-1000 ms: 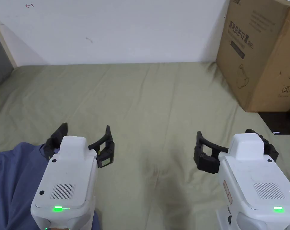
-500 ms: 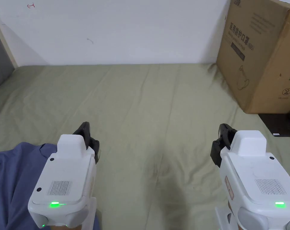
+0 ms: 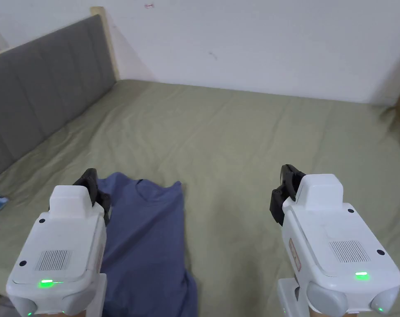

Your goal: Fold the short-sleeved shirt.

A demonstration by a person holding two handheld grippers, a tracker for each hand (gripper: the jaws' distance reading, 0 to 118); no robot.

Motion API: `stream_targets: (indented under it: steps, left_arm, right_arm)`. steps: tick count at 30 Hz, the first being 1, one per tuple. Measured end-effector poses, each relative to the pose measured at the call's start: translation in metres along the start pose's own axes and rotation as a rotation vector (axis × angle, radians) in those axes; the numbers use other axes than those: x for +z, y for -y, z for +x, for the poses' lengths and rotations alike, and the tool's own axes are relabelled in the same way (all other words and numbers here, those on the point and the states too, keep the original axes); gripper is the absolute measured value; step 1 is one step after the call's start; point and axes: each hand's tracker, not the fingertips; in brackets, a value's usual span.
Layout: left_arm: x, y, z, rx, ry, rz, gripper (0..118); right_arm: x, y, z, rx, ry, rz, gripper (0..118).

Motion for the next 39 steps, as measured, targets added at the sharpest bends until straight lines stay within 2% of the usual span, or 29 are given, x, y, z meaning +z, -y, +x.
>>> stream_targets:
  steps: [7,14,19,24,29,30,31,32,33,34,35,36,39]
  left_arm:
    - [0.027,0.011,-0.077,-0.021,-0.164,-0.040,0]
    - [0.038,0.020,-0.108,-0.014,-0.221,-0.071,0]
    - [0.025,0.024,-0.107,0.000,-0.192,-0.114,0]
    - [-0.026,0.037,-0.096,0.094,-0.046,-0.327,0]
    - [-0.093,0.067,-0.069,0.110,0.093,-0.552,0]
    - [-0.106,0.073,-0.064,0.110,0.111,-0.605,4]
    - [-0.119,0.082,-0.058,0.120,0.118,-0.647,19]
    - [-0.130,0.089,-0.053,0.112,0.131,-0.711,38]
    - [-0.139,0.096,-0.048,0.105,0.143,-0.741,64]
    - [-0.147,0.104,-0.042,0.093,0.142,-0.761,95]
    - [-0.154,0.112,-0.036,0.076,0.140,-0.803,111]
    - [-0.160,0.120,-0.031,0.062,0.138,-0.850,118]
    - [-0.173,0.145,-0.021,0.076,0.144,-0.937,118]
  right_arm:
    - [-0.017,-0.005,-0.071,0.015,-0.143,0.007,0]
    - [-0.018,-0.008,-0.099,0.025,-0.202,0.004,0]
    - [-0.017,-0.011,-0.094,0.027,-0.190,0.003,0]
    - [-0.018,-0.008,-0.073,0.040,-0.143,-0.007,0]
    - [-0.020,-0.001,-0.047,0.034,-0.070,-0.032,0]
    - [-0.020,0.000,-0.043,0.033,-0.054,-0.037,0]
    - [-0.020,0.002,-0.037,0.032,-0.040,-0.044,0]
    - [-0.020,0.003,-0.032,0.032,-0.027,-0.049,0]
    - [-0.020,0.005,-0.027,0.034,-0.011,-0.055,0]
    - [-0.022,0.009,-0.019,0.037,0.002,-0.060,0]
    - [-0.023,0.011,-0.012,0.040,0.018,-0.065,0]
    - [-0.023,0.013,-0.007,0.041,0.032,-0.072,0]
    - [-0.023,0.021,0.013,0.032,0.074,-0.094,0]
